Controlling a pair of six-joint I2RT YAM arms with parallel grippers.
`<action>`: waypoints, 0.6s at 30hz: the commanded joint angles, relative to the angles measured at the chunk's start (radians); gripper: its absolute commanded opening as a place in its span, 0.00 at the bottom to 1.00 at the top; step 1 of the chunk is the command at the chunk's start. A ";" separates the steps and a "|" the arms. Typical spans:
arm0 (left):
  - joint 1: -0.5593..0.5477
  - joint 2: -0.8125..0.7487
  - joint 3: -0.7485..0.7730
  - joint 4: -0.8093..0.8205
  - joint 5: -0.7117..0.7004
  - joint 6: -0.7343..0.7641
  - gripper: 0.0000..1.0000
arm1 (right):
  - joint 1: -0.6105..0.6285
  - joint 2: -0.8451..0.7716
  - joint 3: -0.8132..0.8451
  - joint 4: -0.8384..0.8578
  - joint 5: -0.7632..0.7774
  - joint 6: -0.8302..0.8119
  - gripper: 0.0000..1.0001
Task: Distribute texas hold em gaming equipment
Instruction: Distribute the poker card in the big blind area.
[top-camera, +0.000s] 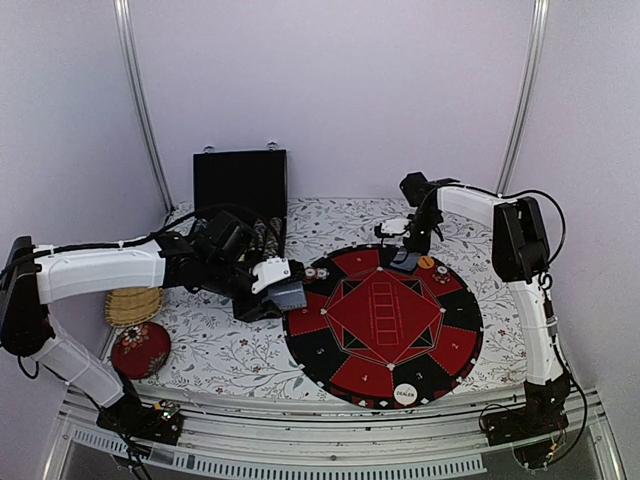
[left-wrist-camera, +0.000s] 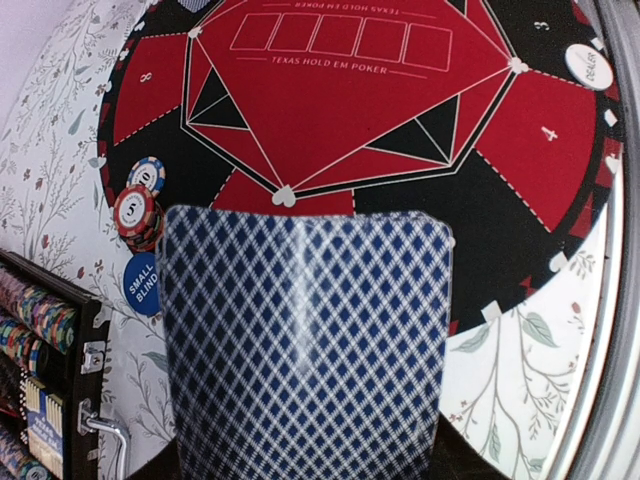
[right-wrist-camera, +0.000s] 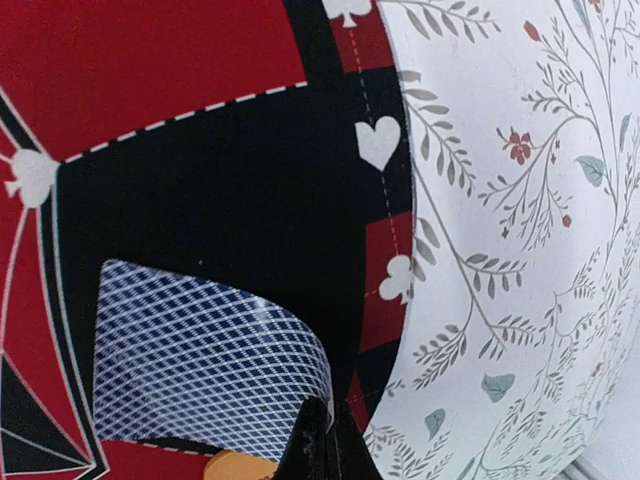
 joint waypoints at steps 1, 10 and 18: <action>-0.008 -0.007 -0.008 0.011 0.010 0.005 0.55 | 0.045 0.024 -0.043 0.181 0.134 -0.115 0.02; -0.007 -0.012 -0.013 0.013 0.003 0.007 0.55 | 0.067 0.004 -0.106 0.321 0.217 -0.254 0.02; -0.008 -0.020 -0.016 0.013 0.000 0.009 0.55 | 0.056 -0.014 -0.160 0.356 0.228 -0.270 0.02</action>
